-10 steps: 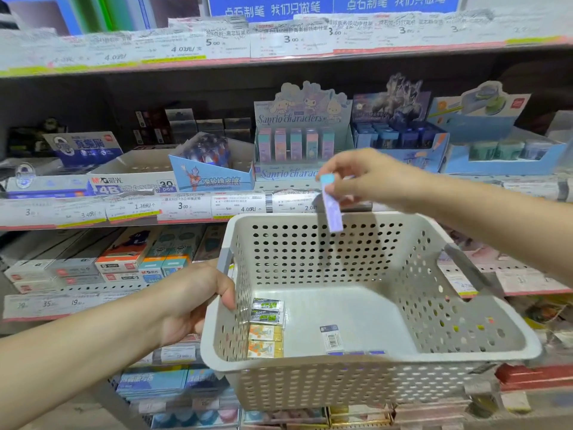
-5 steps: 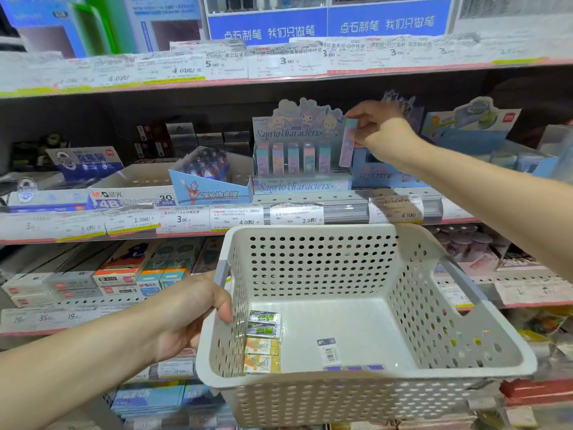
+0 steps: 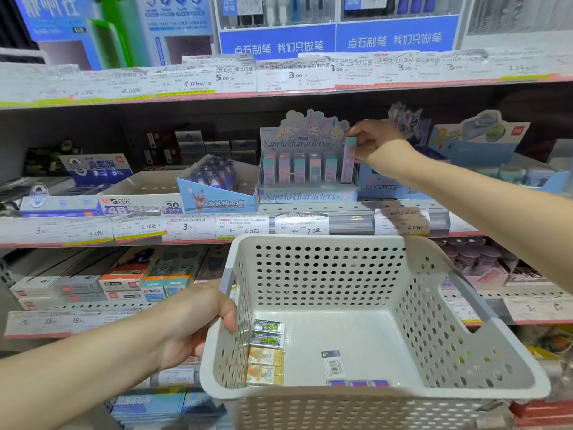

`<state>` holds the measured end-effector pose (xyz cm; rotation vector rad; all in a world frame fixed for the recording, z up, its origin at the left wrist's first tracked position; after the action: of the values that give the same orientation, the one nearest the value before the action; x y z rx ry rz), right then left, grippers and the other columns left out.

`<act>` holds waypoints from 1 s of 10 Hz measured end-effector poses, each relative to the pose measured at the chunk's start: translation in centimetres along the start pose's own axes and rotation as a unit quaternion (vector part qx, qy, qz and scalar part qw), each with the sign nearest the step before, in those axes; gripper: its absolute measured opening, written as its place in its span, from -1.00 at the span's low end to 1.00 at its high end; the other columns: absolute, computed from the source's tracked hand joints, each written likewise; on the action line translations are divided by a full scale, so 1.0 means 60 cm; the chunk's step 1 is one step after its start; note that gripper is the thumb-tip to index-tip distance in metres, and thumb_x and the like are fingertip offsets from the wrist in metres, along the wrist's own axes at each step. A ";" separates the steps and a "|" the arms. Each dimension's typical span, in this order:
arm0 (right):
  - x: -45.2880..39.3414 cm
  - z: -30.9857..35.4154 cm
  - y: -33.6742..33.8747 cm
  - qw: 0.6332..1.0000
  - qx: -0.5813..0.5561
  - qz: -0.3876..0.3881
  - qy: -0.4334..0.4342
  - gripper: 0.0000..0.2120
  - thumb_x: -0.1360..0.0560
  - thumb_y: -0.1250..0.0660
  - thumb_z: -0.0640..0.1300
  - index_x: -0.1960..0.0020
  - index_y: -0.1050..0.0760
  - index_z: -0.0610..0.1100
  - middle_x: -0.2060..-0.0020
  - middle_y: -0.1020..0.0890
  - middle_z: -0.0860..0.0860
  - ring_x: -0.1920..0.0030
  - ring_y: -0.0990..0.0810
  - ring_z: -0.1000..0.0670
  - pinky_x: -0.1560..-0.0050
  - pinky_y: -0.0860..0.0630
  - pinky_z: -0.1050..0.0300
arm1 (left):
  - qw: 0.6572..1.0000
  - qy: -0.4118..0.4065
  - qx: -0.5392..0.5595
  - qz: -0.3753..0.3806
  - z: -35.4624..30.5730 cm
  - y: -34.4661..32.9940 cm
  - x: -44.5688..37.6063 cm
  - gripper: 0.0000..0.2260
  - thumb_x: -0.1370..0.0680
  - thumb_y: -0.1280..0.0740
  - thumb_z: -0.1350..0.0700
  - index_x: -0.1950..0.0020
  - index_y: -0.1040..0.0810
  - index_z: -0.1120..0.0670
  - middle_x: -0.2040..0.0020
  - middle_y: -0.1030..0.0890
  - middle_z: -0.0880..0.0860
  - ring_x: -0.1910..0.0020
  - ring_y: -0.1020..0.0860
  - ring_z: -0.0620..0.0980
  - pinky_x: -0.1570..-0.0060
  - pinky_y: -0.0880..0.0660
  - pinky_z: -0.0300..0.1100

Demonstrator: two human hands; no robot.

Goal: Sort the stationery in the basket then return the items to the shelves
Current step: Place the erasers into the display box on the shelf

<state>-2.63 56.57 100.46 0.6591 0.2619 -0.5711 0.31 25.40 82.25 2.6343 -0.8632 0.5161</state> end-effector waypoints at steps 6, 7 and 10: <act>0.009 0.007 0.003 0.995 0.081 0.024 0.045 -0.70 -0.53 -0.18 -0.43 -0.22 -0.47 -0.26 -0.14 -0.52 -0.31 -0.15 -0.54 -0.26 -0.20 -0.51 -0.12 | 1.000 0.011 0.000 -0.003 0.000 -0.006 0.008 -0.41 -0.06 -0.25 0.33 -0.08 -0.60 0.12 0.09 -0.62 0.27 0.12 -0.55 0.26 -0.06 -0.39 0.10; 0.012 0.014 -0.001 0.993 0.096 0.029 0.064 -0.72 -0.53 -0.22 -0.40 -0.21 -0.48 -0.25 -0.13 -0.53 -0.29 -0.02 -0.55 -0.12 -0.20 -0.51 0.01 | 1.000 0.002 0.007 -0.005 -0.003 -0.006 0.009 -0.46 -0.05 -0.24 0.34 0.01 -0.61 0.07 0.21 -0.64 0.22 0.16 -0.56 0.25 -0.10 -0.37 0.16; 0.041 0.014 -0.016 0.979 0.152 0.015 0.133 -0.73 -0.52 -0.28 -0.32 -0.22 -0.43 -0.22 0.04 -0.51 -0.17 0.09 -0.56 -0.16 -0.05 -0.54 -0.02 | 1.000 0.007 0.028 -0.002 -0.001 -0.007 0.006 -0.45 -0.05 -0.23 0.35 -0.03 -0.58 0.14 0.22 -0.59 0.23 0.21 -0.54 0.22 0.05 -0.39 0.09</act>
<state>-1.13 54.37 99.60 1.0381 0.4194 -0.4967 0.80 25.57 82.35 2.6783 -0.8518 0.5655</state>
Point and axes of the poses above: each hand's wrist, its own x-axis away from the middle knuckle, its own y-axis out of the back of the hand, z = x × y, the point moved 9 cm from there along -x, towards the middle knuckle
